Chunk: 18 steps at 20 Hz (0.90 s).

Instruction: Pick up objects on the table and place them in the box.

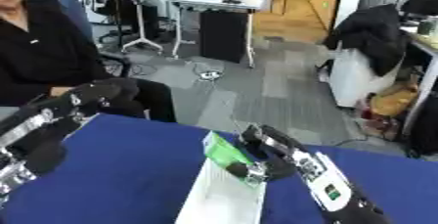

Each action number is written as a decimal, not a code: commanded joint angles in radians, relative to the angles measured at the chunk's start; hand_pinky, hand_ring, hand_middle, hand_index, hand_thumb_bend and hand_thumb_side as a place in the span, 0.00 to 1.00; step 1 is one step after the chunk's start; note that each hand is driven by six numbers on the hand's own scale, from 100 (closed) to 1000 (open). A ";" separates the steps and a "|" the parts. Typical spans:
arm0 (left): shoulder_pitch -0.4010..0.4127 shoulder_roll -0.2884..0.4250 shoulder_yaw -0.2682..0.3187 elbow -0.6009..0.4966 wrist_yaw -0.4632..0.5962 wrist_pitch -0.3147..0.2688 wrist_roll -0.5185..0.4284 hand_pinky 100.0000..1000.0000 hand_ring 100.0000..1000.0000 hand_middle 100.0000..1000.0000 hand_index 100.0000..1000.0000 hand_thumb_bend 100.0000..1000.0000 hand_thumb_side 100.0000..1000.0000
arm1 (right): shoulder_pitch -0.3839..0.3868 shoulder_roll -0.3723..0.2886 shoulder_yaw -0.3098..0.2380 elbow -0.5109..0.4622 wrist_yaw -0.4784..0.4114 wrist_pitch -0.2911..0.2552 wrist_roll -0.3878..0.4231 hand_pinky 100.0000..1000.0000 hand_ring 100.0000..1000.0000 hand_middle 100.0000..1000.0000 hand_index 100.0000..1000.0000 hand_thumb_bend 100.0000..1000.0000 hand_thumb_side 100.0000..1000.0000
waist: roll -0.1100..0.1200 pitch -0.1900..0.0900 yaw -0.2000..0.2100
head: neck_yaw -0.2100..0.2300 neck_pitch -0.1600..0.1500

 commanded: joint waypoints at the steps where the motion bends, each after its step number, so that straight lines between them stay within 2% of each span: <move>1: -0.022 0.001 0.004 -0.019 0.010 -0.204 -0.205 0.99 1.00 1.00 1.00 0.00 0.85 | -0.027 0.007 -0.001 -0.003 0.000 -0.151 0.146 0.00 0.00 0.00 0.27 0.48 0.75 | 0.004 -0.015 0.002 | -0.011 -0.012; 11: -0.024 -0.002 0.000 -0.022 0.022 -0.205 -0.205 0.99 1.00 1.00 1.00 0.00 0.85 | -0.036 0.039 0.019 -0.010 0.003 -0.178 0.165 0.00 0.00 0.00 0.27 0.49 0.74 | 0.004 -0.015 0.003 | -0.025 -0.019; 12: -0.024 -0.002 -0.001 -0.022 0.022 -0.206 -0.205 0.99 1.00 1.00 1.00 0.00 0.85 | -0.037 0.041 0.020 -0.011 0.005 -0.179 0.168 0.00 0.00 0.00 0.28 0.48 0.75 | 0.004 -0.015 0.003 | -0.026 -0.019; 13: -0.024 -0.002 -0.001 -0.022 0.022 -0.206 -0.205 0.99 1.00 1.00 1.00 0.00 0.85 | -0.038 0.041 0.021 -0.011 0.008 -0.180 0.171 0.00 0.00 0.00 0.31 0.39 0.79 | 0.004 -0.015 0.003 | -0.026 -0.019; 14: -0.024 -0.002 -0.001 -0.022 0.021 -0.206 -0.205 0.99 1.00 1.00 1.00 0.00 0.85 | -0.038 0.041 0.022 -0.011 0.012 -0.179 0.177 0.00 0.00 0.06 0.39 0.37 0.86 | 0.004 -0.015 0.002 | -0.025 -0.020; 15: -0.023 -0.001 -0.001 -0.022 0.021 -0.207 -0.205 0.99 1.00 1.00 1.00 0.00 0.85 | -0.039 0.040 0.022 -0.013 0.019 -0.177 0.184 0.00 0.09 0.20 0.52 0.44 0.98 | 0.004 -0.015 0.002 | -0.025 -0.020; 16: -0.023 -0.001 -0.001 -0.022 0.021 -0.207 -0.205 0.99 1.00 1.00 1.00 0.00 0.85 | -0.039 0.037 0.025 -0.017 0.034 -0.180 0.196 0.00 0.31 0.41 0.69 0.45 1.00 | 0.004 -0.015 0.002 | -0.023 -0.020; 17: -0.023 -0.001 -0.001 -0.022 0.021 -0.207 -0.205 0.99 1.00 1.00 1.00 0.00 0.85 | -0.038 0.035 0.025 -0.021 0.051 -0.183 0.207 0.08 0.40 0.49 0.76 0.45 1.00 | 0.004 -0.015 0.002 | -0.022 -0.020; 18: -0.023 -0.001 -0.001 -0.022 0.021 -0.207 -0.205 0.99 1.00 1.00 1.00 0.00 0.85 | -0.037 0.034 0.025 -0.023 0.073 -0.186 0.218 0.35 0.52 0.61 0.84 0.45 1.00 | 0.004 -0.015 0.002 | -0.021 -0.021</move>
